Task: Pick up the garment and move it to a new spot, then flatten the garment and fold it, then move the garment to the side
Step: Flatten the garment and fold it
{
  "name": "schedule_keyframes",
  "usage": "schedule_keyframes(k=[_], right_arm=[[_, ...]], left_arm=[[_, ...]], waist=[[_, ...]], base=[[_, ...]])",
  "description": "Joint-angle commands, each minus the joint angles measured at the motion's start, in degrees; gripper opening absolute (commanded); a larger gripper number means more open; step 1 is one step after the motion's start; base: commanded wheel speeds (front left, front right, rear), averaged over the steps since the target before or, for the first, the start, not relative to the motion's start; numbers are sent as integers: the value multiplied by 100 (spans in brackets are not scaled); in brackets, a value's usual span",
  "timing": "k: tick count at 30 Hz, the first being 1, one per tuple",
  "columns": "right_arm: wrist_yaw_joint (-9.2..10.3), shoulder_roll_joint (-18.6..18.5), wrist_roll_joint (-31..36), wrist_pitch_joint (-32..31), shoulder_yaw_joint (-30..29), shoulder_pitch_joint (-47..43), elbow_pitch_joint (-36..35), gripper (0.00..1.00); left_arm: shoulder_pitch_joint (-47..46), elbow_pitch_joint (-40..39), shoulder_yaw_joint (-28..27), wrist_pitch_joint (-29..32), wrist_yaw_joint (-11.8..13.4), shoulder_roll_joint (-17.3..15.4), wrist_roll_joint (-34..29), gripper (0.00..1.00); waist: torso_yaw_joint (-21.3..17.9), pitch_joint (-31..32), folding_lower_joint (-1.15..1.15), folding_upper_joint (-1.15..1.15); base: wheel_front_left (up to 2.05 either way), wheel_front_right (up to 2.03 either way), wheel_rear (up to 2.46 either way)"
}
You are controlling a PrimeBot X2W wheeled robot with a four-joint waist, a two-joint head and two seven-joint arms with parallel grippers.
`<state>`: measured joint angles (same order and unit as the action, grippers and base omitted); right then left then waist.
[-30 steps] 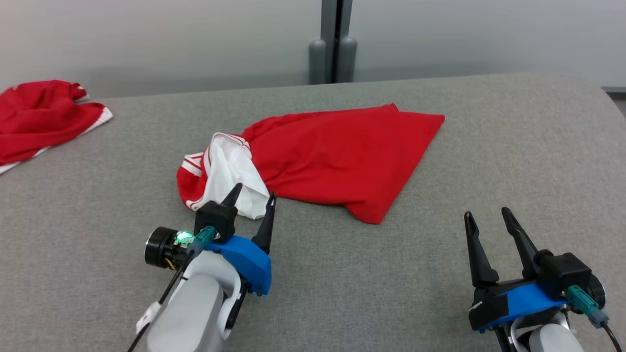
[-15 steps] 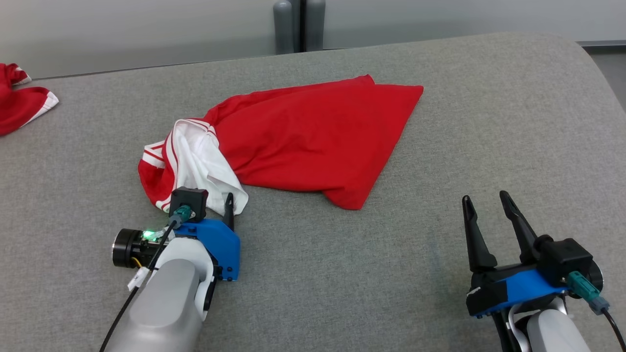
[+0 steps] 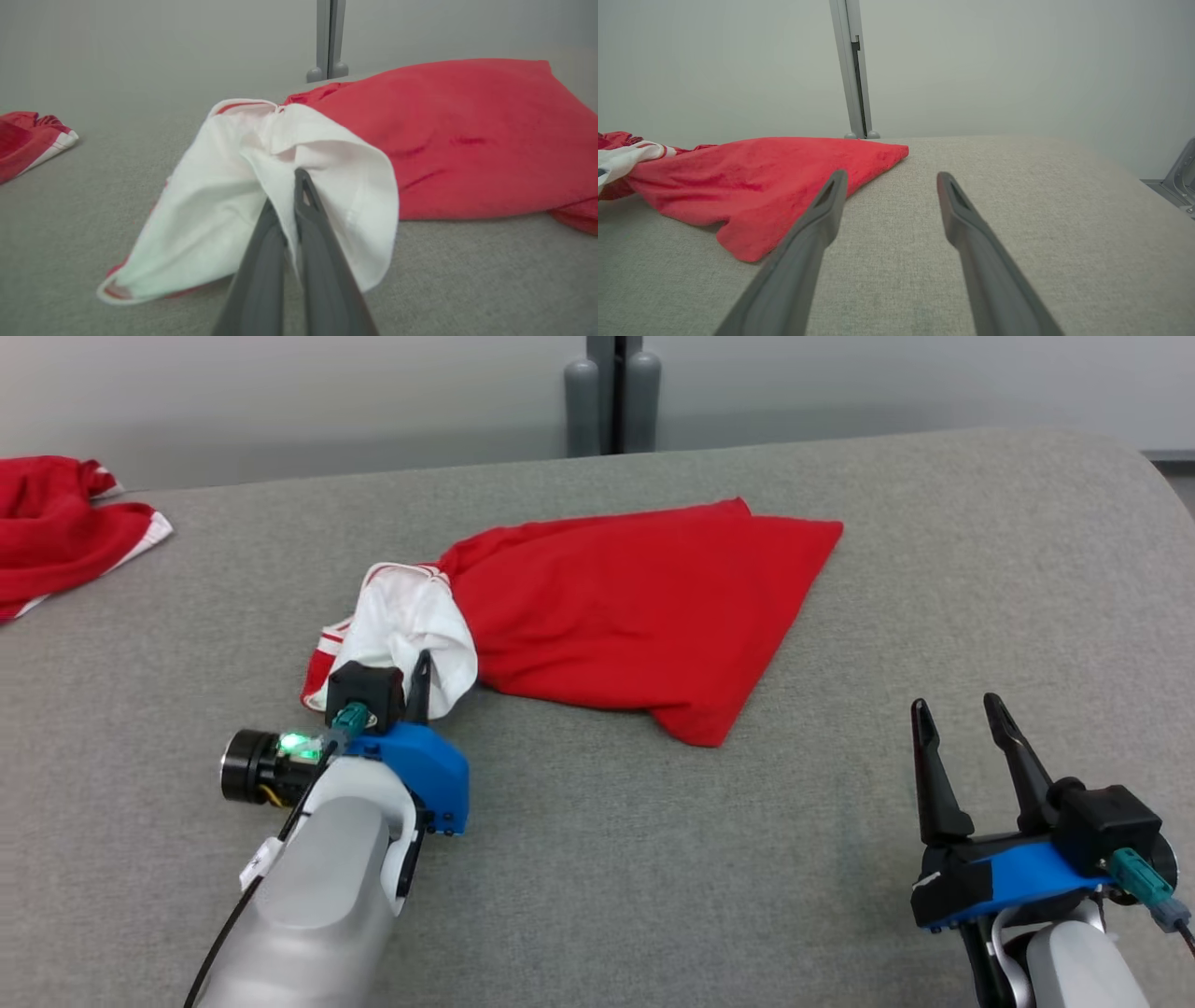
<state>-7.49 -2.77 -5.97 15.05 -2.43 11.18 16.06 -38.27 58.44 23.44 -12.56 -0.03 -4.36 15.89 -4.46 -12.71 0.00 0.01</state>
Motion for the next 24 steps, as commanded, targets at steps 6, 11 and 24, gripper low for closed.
schedule_keyframes(k=[6, 11, 24], right_arm=[[-1, -24, 87, 20, -112, -142, 36, 100], [-1, -25, 91, 20, -181, -272, 73, 100], [-1, -23, 241, 20, -534, -738, 108, 100]], left_arm=[[-3, -610, 99, -194, -85, -195, -123, 0], [353, -1256, 107, -226, -65, -357, -85, 0], [2621, -3041, -19, -17, 388, -789, 276, 0]], waist=[[370, 308, 0, -1], [614, 554, 0, -1], [861, 821, 0, -1]], base=[[0, 0, 0], [0, 0, 0], [0, 0, 0]])
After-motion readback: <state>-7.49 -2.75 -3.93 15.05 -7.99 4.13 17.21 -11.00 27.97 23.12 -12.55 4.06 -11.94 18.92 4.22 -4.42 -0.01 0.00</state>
